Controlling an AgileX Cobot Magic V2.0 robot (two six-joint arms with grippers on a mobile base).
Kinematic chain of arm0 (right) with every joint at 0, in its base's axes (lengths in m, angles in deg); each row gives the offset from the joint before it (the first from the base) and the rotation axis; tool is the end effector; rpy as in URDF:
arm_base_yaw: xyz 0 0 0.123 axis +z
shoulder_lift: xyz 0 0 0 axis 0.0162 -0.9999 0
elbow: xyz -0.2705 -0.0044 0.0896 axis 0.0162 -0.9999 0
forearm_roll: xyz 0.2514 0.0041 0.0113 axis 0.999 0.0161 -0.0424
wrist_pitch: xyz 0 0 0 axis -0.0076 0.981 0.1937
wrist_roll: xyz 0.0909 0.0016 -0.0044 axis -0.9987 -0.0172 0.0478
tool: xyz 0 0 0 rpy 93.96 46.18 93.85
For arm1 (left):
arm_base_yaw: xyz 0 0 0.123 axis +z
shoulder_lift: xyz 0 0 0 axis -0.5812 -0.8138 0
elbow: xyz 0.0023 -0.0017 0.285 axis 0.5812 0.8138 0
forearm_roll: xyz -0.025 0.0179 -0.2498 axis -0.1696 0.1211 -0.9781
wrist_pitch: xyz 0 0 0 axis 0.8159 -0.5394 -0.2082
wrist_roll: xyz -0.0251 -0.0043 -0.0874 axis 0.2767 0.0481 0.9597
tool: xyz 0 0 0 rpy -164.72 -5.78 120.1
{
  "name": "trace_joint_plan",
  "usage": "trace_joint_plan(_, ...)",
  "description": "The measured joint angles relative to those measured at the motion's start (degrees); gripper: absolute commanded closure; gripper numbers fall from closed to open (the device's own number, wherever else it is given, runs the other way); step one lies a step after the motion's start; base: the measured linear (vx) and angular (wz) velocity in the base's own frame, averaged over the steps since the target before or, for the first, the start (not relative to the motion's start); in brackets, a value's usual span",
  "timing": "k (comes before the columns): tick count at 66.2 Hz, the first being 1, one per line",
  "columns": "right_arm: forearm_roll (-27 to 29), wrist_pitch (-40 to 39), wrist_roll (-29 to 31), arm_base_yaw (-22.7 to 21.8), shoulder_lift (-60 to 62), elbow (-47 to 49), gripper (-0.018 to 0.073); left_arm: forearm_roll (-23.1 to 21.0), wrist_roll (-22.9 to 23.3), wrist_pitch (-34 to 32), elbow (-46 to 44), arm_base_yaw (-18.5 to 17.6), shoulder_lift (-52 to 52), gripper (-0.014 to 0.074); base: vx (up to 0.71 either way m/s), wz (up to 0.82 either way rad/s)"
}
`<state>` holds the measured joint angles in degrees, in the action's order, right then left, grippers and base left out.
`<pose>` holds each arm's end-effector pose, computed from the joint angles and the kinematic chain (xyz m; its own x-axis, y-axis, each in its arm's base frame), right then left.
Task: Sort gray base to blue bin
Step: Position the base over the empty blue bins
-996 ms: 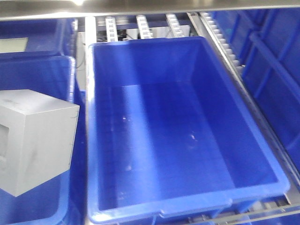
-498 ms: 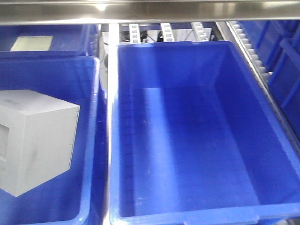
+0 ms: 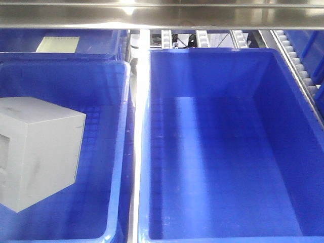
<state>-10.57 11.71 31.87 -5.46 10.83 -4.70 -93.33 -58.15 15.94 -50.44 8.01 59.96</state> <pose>0.0561 -0.0042 0.1850 -0.1426 0.0340 -0.9892 0.0801 0.9965 0.0227 0.0799 -0.0423 0.3326 -0.0235 -0.1905 -0.9814 0.4719 0.8633 -0.1788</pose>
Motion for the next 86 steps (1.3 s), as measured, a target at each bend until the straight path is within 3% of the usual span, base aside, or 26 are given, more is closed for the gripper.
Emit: trace_joint_plan(86, 0.0, -0.1, 0.0, 0.0, 0.0, 0.0, 0.0564, 0.0, 0.0, 0.0, 0.0, 0.0, 0.0, 0.0603, 0.00, 0.01)
